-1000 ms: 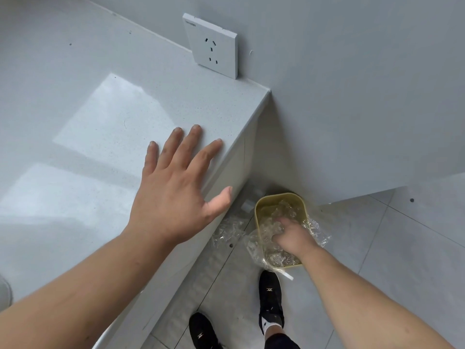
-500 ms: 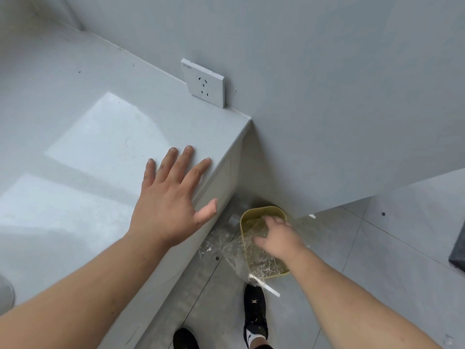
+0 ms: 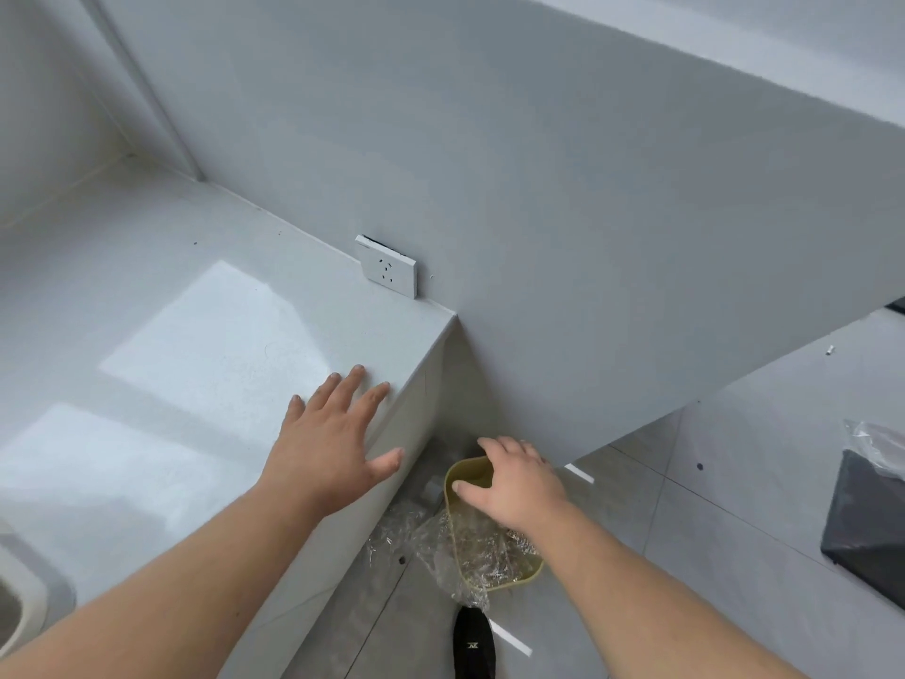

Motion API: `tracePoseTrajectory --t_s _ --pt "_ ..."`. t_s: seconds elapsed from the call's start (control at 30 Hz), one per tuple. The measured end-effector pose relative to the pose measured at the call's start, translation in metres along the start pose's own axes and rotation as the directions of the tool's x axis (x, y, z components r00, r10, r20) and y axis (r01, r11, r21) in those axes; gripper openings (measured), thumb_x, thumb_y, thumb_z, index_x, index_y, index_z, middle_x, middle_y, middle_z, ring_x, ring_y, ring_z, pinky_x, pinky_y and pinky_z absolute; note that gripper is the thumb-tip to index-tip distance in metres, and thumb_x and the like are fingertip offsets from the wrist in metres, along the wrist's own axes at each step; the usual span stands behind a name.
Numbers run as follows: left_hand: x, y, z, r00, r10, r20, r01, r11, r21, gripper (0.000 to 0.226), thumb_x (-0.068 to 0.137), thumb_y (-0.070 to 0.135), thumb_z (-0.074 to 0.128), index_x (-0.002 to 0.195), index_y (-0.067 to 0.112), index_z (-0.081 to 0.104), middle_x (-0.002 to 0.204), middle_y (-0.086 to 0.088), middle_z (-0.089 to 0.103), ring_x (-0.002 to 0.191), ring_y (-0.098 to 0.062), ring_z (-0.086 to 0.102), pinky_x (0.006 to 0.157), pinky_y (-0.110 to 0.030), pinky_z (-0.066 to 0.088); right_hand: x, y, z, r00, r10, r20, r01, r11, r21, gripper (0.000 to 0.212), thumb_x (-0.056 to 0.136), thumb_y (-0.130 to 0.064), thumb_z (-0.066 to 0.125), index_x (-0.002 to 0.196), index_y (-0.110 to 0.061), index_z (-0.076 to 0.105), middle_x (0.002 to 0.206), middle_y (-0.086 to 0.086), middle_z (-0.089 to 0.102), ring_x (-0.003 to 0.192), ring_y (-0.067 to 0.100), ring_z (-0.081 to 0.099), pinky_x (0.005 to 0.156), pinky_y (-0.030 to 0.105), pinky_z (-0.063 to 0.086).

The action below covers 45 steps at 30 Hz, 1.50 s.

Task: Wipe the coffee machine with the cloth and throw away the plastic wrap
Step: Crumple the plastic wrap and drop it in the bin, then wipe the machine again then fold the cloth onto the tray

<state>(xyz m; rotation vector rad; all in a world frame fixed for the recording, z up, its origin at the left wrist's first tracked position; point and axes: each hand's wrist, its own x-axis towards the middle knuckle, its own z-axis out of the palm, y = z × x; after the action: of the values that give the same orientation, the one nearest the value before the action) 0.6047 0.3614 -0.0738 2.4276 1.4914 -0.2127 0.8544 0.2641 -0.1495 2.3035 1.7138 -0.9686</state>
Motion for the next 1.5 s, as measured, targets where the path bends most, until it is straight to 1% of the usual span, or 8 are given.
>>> tracePoseTrajectory --t_s 0.17,0.27,0.4,0.73,0.87,1.07,1.27,1.5 --pt "-0.015 0.003 -0.018 0.998 -0.038 0.053 0.041 0.998 -0.047 0.091 0.084 0.083 0.039 0.162 0.045 0.012 0.175 0.008 0.003 0.161 -0.021 0.009 0.129 -0.052 0.017 -0.02 -0.011 -0.029 0.999 -0.021 -0.034 0.021 1.0 -0.009 0.098 0.076 -0.088 0.036 0.159 -0.035 0.03 0.167 0.001 0.035 0.154 0.034 0.028 0.123 0.052 0.028" --pt "-0.022 0.002 -0.029 0.997 -0.061 0.057 0.065 0.995 -0.07 0.092 0.084 0.084 0.039 0.163 0.045 0.013 0.175 0.008 0.006 0.16 -0.021 0.011 0.128 -0.051 0.018 -0.027 -0.017 -0.045 0.997 -0.038 -0.067 0.037 0.999 -0.025 0.098 0.077 -0.089 0.032 0.159 -0.036 0.028 0.168 0.001 0.032 0.155 0.033 0.026 0.124 0.051 0.028" --pt "-0.031 0.002 -0.046 0.997 -0.075 0.035 0.078 0.994 -0.078 0.093 0.084 0.084 0.039 0.163 0.043 0.015 0.175 0.007 0.008 0.16 -0.02 0.011 0.129 -0.051 0.017 -0.037 -0.026 -0.067 0.991 -0.059 -0.116 0.055 0.998 -0.04 0.099 0.077 -0.091 0.03 0.159 -0.036 0.028 0.169 0.001 0.031 0.155 0.031 0.026 0.125 0.051 0.026" --pt "-0.055 -0.004 -0.097 0.992 -0.114 -0.058 0.11 0.992 -0.059 0.096 0.08 0.088 0.024 0.163 0.043 0.016 0.175 0.007 0.008 0.161 -0.021 0.007 0.13 -0.051 0.009 -0.065 -0.063 -0.123 0.962 -0.158 -0.224 0.136 0.985 -0.11 0.1 0.077 -0.095 0.021 0.16 -0.039 0.02 0.171 -0.001 0.026 0.158 0.03 0.02 0.127 0.052 0.022" --pt "-0.064 -0.005 -0.12 0.988 -0.125 -0.096 0.119 0.991 -0.064 0.098 0.076 0.089 0.021 0.163 0.044 0.017 0.175 0.007 0.008 0.161 -0.021 0.007 0.13 -0.05 0.009 -0.076 -0.081 -0.147 0.944 -0.198 -0.266 0.166 0.977 -0.136 0.101 0.078 -0.094 0.022 0.161 -0.038 0.017 0.172 -0.001 0.023 0.159 0.031 0.016 0.128 0.051 0.019" --pt "-0.081 -0.006 -0.158 0.978 -0.131 -0.165 0.12 0.99 -0.074 0.093 0.083 0.085 0.03 0.163 0.041 0.017 0.175 0.006 0.009 0.161 -0.021 0.007 0.13 -0.05 0.009 -0.09 -0.109 -0.18 0.908 -0.252 -0.334 0.196 0.961 -0.194 0.099 0.078 -0.093 0.024 0.161 -0.04 0.014 0.173 -0.002 0.018 0.16 0.03 0.012 0.128 0.051 0.015" --pt "-0.101 -0.015 -0.194 0.958 -0.149 -0.246 0.132 0.988 -0.081 0.092 0.082 0.085 0.031 0.163 0.042 0.019 0.175 0.007 0.01 0.161 -0.021 0.007 0.13 -0.05 0.008 -0.104 -0.144 -0.208 0.857 -0.313 -0.409 0.247 0.947 -0.206 0.098 0.077 -0.092 0.025 0.161 -0.042 0.011 0.174 -0.004 0.011 0.161 0.028 0.003 0.129 0.051 0.007" --pt "-0.133 -0.043 -0.227 0.925 -0.182 -0.332 0.169 0.983 -0.069 0.091 0.085 0.083 0.034 0.163 0.04 0.018 0.175 0.005 0.009 0.161 -0.023 0.008 0.129 -0.051 0.011 -0.122 -0.197 -0.23 0.79 -0.412 -0.454 0.315 0.908 -0.276 0.096 0.079 -0.092 0.023 0.16 -0.046 -0.001 0.175 -0.005 0.001 0.161 0.027 -0.008 0.129 0.051 -0.003"
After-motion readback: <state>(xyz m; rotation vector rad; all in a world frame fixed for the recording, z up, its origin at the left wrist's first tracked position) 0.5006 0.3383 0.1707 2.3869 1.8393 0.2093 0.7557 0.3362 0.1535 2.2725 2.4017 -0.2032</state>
